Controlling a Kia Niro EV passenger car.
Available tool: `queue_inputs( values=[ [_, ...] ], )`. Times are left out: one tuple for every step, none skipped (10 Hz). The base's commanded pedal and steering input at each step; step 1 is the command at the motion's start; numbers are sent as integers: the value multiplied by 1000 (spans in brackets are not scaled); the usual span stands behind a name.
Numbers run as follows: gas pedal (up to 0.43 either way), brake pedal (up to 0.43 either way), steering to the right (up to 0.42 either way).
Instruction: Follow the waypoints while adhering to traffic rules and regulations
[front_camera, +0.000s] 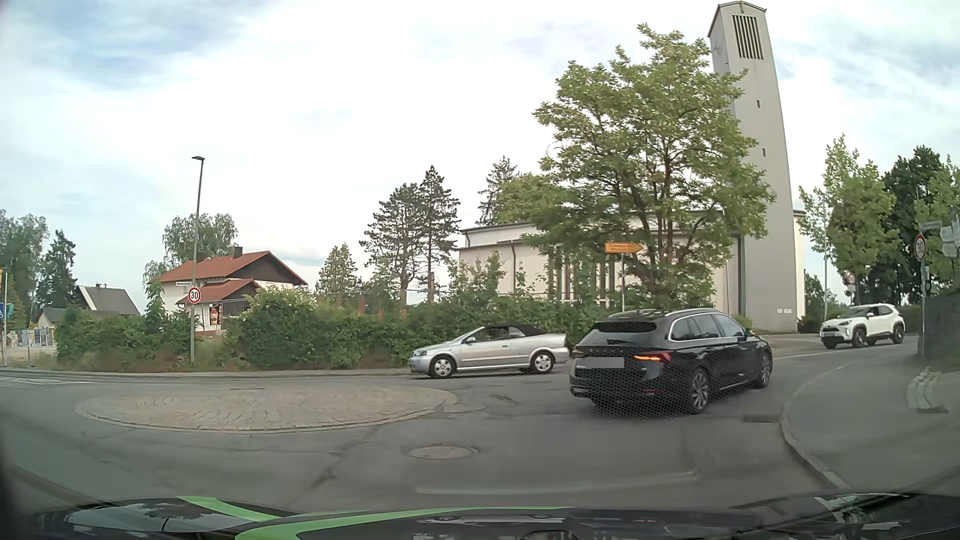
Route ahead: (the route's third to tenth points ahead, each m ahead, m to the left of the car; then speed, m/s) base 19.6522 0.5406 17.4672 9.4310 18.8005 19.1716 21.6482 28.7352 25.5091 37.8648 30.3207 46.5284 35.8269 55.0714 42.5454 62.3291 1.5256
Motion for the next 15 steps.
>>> queue_inputs(
  values=[
    [390,0,117],
    [390,0,120],
    [390,0,122],
    [390,0,122],
    [390,0,124],
    [390,0,127],
    [390,0,130],
    [358,0,134],
    [350,0,139],
    [339,0,142],
    [287,0,144],
    [248,0,144],
    [228,0,144],
    [197,0,143],
    [169,0,140]
  ],
)
